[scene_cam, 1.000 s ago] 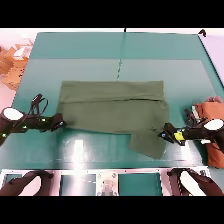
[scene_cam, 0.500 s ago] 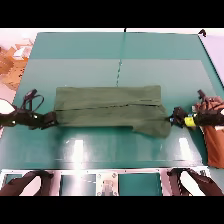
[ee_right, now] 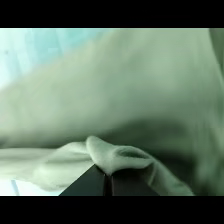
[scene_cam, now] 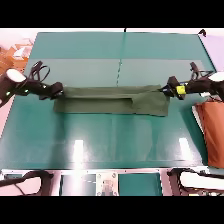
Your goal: Fold the shirts.
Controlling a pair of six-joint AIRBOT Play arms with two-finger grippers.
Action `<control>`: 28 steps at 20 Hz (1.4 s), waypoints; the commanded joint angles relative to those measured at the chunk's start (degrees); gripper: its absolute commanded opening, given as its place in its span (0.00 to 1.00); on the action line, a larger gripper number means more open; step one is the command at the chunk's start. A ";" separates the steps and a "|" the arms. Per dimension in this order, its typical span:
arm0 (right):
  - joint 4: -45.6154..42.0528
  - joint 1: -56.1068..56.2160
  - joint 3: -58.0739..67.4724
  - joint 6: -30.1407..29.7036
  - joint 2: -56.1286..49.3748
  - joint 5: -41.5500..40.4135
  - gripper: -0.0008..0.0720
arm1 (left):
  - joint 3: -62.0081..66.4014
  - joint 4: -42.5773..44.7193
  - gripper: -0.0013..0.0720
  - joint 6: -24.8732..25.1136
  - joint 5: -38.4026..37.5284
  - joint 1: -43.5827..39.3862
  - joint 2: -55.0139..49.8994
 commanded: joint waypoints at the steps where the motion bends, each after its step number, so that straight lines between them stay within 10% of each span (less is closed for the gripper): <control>1: 1.42 1.40 7.56 -0.42 -11.91 -3.15 0.04 | 7.15 -0.39 0.42 -0.87 3.78 -1.18 -9.64; 2: 1.44 1.38 8.79 -0.42 -14.05 -3.98 0.04 | 7.61 -0.35 0.64 -0.87 5.92 -1.16 -10.60; 4: 1.40 0.72 12.04 -0.42 -17.11 -4.39 0.07 | 8.52 0.79 0.69 -0.92 10.56 -0.31 -10.71; 8: 1.16 -5.18 20.46 -6.19 -17.35 6.27 0.74 | 17.51 1.79 0.69 -1.40 3.61 5.84 -10.25; 11: 0.81 -9.94 22.14 -13.62 -17.42 15.37 0.91 | 22.73 1.75 0.69 -1.20 -7.37 9.18 -10.25; 12: 0.02 -10.88 21.53 -14.88 -17.44 16.83 0.91 | 23.12 1.73 0.65 -1.18 -9.14 9.20 -10.25; 14: -0.74 -11.26 19.65 -18.18 -17.84 17.53 0.91 | 23.21 0.85 0.17 -0.68 -12.52 9.01 -10.27; 15: -0.68 -11.23 19.06 -19.39 -18.53 18.14 0.91 | 23.21 0.46 0.08 0.07 -13.57 8.70 -10.27; 26: 3.15 -8.09 19.06 -23.43 -30.40 18.53 0.91 | 23.21 -14.51 0.08 8.68 -16.74 7.63 -10.27; 28: 2.95 -6.36 19.06 -21.75 -30.47 16.28 0.58 | 23.21 -16.68 0.08 10.19 -16.50 5.84 -10.27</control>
